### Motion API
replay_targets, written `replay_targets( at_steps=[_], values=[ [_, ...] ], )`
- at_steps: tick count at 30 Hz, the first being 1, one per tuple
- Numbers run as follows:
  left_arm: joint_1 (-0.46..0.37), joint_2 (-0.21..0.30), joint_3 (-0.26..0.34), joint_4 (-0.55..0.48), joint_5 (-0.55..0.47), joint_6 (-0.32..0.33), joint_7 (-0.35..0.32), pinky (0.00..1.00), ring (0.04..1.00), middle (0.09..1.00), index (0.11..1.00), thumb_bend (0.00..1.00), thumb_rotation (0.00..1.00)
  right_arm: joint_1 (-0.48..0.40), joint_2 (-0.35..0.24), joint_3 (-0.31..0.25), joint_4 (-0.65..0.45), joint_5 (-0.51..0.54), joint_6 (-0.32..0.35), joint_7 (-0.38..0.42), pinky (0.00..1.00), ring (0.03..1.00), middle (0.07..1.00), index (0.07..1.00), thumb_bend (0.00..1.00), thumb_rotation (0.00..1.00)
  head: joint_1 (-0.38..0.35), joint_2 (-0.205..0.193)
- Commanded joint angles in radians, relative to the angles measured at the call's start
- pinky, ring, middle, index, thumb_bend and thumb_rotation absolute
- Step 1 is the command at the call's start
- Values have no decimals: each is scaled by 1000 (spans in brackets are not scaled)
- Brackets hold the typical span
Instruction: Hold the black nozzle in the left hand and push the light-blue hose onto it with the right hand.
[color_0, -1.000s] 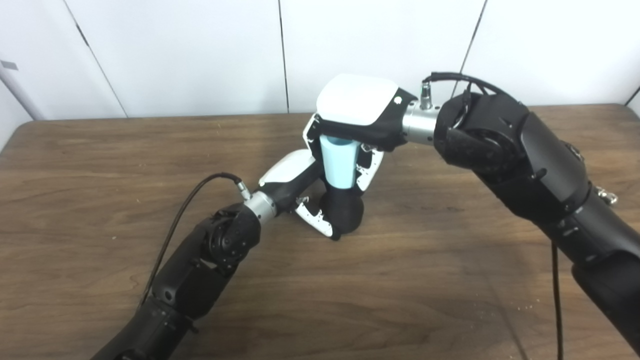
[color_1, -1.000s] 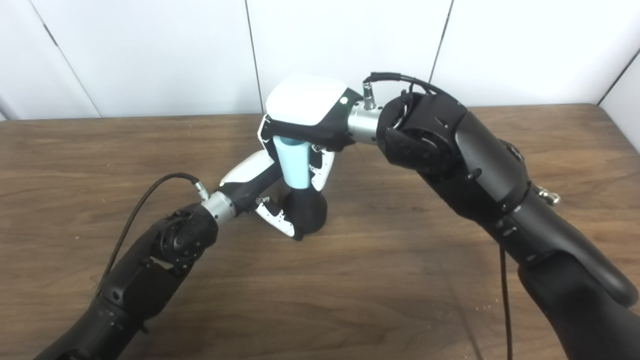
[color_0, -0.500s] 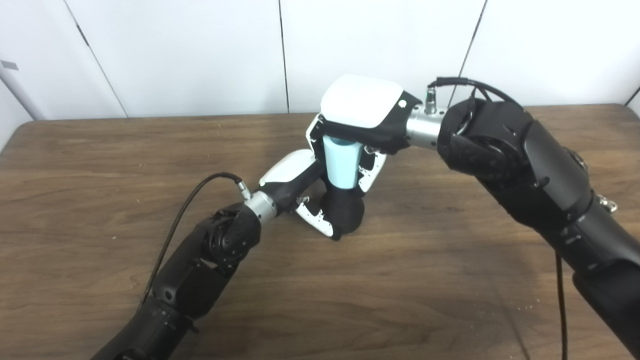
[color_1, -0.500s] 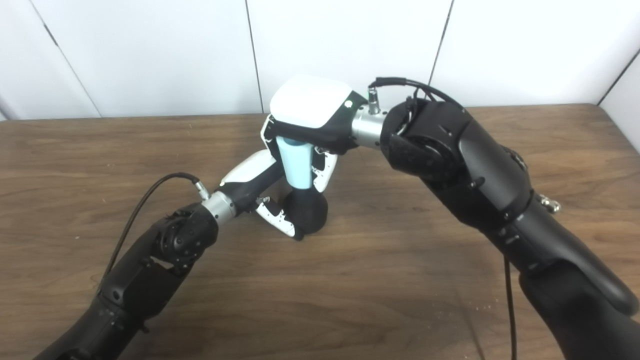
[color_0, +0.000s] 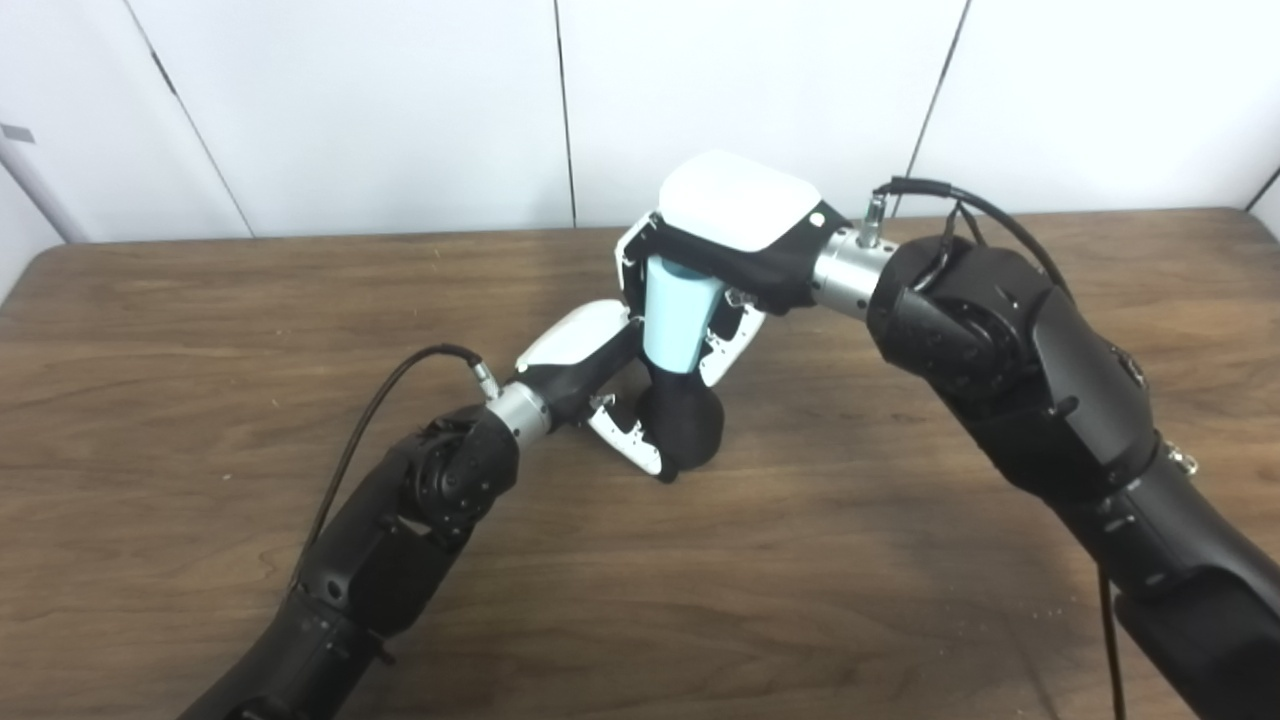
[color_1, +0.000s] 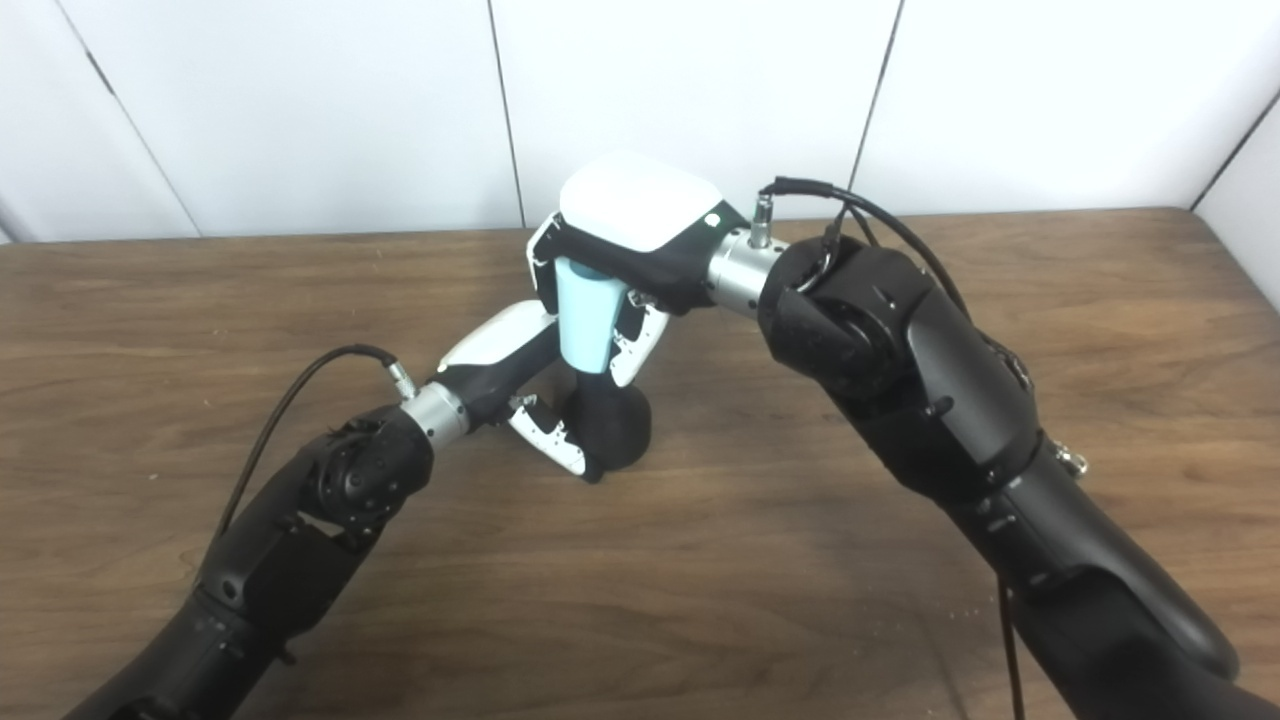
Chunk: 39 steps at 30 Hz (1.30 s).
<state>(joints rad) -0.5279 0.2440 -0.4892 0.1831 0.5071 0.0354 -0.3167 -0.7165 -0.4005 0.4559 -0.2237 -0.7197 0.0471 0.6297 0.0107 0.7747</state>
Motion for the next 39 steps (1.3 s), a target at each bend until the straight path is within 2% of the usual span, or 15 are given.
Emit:
replay_targets(
  at_steps=[1,11,15,17,18,19,20,22,25,33,39],
  values=[
    [9,-2,-19,14,1,26,-60,1000,618,490,483,525,0,50,-16,44,40,-7,6,73,356,462,495,475,502,0,0,1],
    [14,-7,-19,6,5,31,-59,1000,618,489,483,526,0,40,-48,67,27,7,-36,92,353,478,491,469,502,0,2,2],
    [13,-7,-18,8,8,31,-57,1000,618,489,484,526,0,21,-56,76,23,18,-28,113,369,462,472,485,503,0,2,3],
    [14,-8,-18,9,9,31,-56,1000,618,488,484,526,0,9,-62,87,9,4,-5,137,351,466,510,515,499,0,2,2],
    [14,-8,-19,8,10,32,-56,1000,618,488,484,526,0,4,-65,91,0,-4,4,146,358,495,583,506,510,65,2,2],
    [15,-7,-19,7,11,31,-56,1000,618,488,485,526,0,0,-68,95,-7,-14,8,154,362,521,642,581,690,88,2,2],
    [15,-7,-19,7,11,30,-56,1000,618,488,485,526,0,-4,-71,98,-11,-23,9,160,365,552,683,631,792,126,0,2],
    [16,-6,-20,7,13,28,-55,1000,618,488,485,526,0,-11,-74,100,-15,-31,5,166,421,614,738,680,898,202,-1,2],
    [14,-6,-20,9,13,26,-56,1000,618,488,485,526,0,-17,-71,95,-19,-28,11,176,489,663,768,696,932,231,-1,3],
    [14,-6,-16,10,6,21,-59,1000,618,488,484,526,0,-20,-69,84,-25,-21,26,168,500,689,791,712,950,231,-3,-1],
    [13,-5,-16,18,4,14,-58,1000,618,488,484,526,0,-29,-69,78,-27,-17,35,172,563,769,837,744,958,241,-3,-1]
  ],
)
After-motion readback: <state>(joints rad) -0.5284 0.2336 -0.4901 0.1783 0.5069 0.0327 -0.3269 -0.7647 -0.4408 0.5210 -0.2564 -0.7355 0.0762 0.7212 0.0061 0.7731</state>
